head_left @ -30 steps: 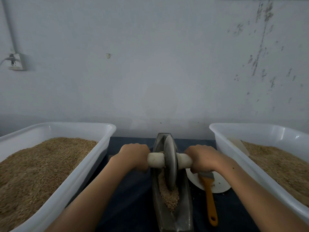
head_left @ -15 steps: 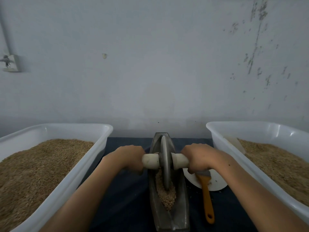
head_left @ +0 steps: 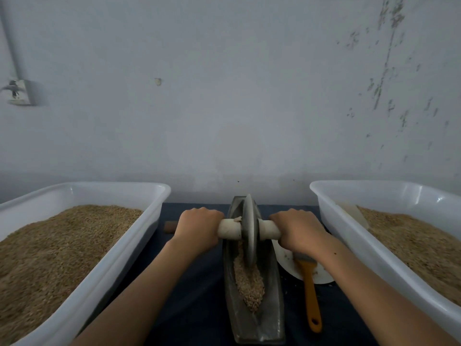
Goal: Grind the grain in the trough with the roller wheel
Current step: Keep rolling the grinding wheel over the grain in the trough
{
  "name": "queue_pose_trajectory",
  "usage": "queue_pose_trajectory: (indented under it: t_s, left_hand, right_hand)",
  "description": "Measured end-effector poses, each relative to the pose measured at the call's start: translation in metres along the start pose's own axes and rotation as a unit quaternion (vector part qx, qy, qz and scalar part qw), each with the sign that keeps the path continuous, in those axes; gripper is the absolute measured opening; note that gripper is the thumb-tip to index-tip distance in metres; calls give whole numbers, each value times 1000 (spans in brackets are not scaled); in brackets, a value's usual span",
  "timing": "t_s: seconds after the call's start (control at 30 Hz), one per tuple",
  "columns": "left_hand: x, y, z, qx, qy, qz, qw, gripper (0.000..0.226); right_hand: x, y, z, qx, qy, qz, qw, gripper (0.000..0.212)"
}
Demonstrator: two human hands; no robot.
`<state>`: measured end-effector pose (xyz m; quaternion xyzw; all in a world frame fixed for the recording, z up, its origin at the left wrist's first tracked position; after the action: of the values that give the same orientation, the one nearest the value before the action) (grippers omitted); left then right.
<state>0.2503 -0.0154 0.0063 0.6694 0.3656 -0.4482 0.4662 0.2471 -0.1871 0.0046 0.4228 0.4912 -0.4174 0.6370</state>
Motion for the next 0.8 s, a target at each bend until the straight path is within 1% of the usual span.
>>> queue_pose_trajectory:
  t_s: [0.1, 0.13, 0.17, 0.2, 0.23, 0.27, 0.3, 0.33, 0.4, 0.43, 0.5, 0.57, 0.6, 0.67, 0.73, 0.8]
  left_hand:
    - [8, -3, -2, 5, -30, -150, 988, 34]
    - [10, -6, -3, 1, -61, -199, 978, 32]
    - [14, -9, -3, 2, -98, -241, 966, 26]
    - [17, -12, -2, 5, -130, -276, 952, 16]
    - [19, -15, -1, 9, -148, -299, 943, 11]
    - [19, -15, 0, 7, -151, -302, 941, 12]
    - [18, -13, -1, 2, -136, -288, 948, 11]
    - [14, -11, 0, -4, -106, -258, 960, 14]
    - [8, -4, -1, -19, -28, -168, 985, 29]
    - [6, -1, -1, -20, -3, -118, 993, 31]
    - [4, 3, 0, -25, 10, -37, 999, 27]
    - [3, 3, -2, -34, 0, 8, 999, 23]
    - [3, 2, -3, -32, -2, 19, 999, 22]
    - [4, 2, -3, -16, -4, 17, 1000, 23]
    - [4, 1, -3, 2, -5, 0, 1000, 25]
    - [4, 0, -3, 13, -3, -34, 999, 30]
  right_hand:
    - [0, -6, -3, -18, 6, -93, 995, 29]
    - [1, -8, -4, -20, 11, -123, 992, 30]
    - [1, -10, -6, -21, 16, -147, 989, 31]
    - [2, -11, -6, -21, 19, -163, 986, 31]
    - [3, -11, -7, -21, 20, -169, 985, 30]
    - [3, -11, -6, -21, 20, -166, 986, 29]
    - [3, -10, -6, -20, 20, -156, 987, 28]
    - [2, -9, -5, -18, 20, -141, 990, 26]
    - [1, -7, -3, -14, 14, -94, 995, 22]
    - [0, -5, -2, -12, 10, -63, 998, 21]
    - [-2, -3, -2, -5, 2, 2, 1000, 21]
    - [-4, -1, -2, 10, -1, 46, 999, 22]
    - [-4, -1, -2, 15, 0, 50, 999, 23]
    - [-2, 1, -2, 13, -1, 31, 999, 26]
    - [-2, 1, -2, 1, -10, 4, 1000, 28]
    - [-1, -1, -3, -10, -7, -39, 999, 31]
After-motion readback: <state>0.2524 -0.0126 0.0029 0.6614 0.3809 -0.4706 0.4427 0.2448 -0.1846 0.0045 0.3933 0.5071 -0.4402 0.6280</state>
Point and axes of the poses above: each hand's wrist, its own y-axis towards the middle knuckle, its own x-axis out of the palm, z = x × y, the point moved 7 cm from there along y, towards the middle knuckle, and after that the axes turned 1 degree about -z, right-handed, at the moved point
